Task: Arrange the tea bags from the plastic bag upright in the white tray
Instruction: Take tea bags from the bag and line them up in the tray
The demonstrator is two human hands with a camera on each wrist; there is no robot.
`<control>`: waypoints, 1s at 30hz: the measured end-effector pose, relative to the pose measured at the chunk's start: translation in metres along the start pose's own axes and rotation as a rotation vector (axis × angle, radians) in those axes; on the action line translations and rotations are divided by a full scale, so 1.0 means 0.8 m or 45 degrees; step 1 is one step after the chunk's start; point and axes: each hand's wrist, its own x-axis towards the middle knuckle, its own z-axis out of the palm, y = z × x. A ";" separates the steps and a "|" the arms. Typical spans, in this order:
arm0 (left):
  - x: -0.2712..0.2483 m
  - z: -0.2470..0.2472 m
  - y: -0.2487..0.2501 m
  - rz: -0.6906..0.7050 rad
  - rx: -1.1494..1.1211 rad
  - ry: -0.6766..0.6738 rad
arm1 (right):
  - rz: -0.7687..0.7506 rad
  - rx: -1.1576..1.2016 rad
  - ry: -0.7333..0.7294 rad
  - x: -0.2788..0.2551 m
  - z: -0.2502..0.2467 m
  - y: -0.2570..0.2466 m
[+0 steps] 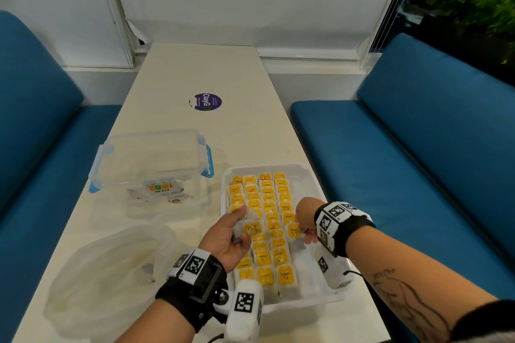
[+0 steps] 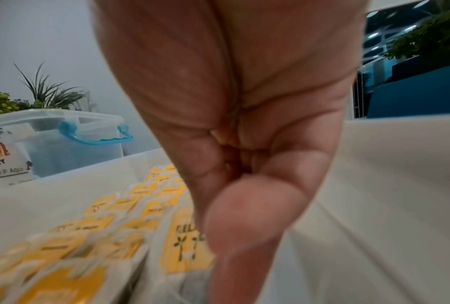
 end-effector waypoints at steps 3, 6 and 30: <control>-0.001 -0.001 -0.002 0.007 -0.007 -0.018 | 0.087 -0.147 -0.115 0.005 0.003 -0.003; -0.001 -0.001 -0.004 0.016 0.010 -0.018 | 0.040 -0.079 0.003 0.000 -0.005 -0.007; -0.002 0.026 -0.011 0.039 -0.104 -0.120 | -0.727 0.815 0.267 -0.097 0.006 -0.024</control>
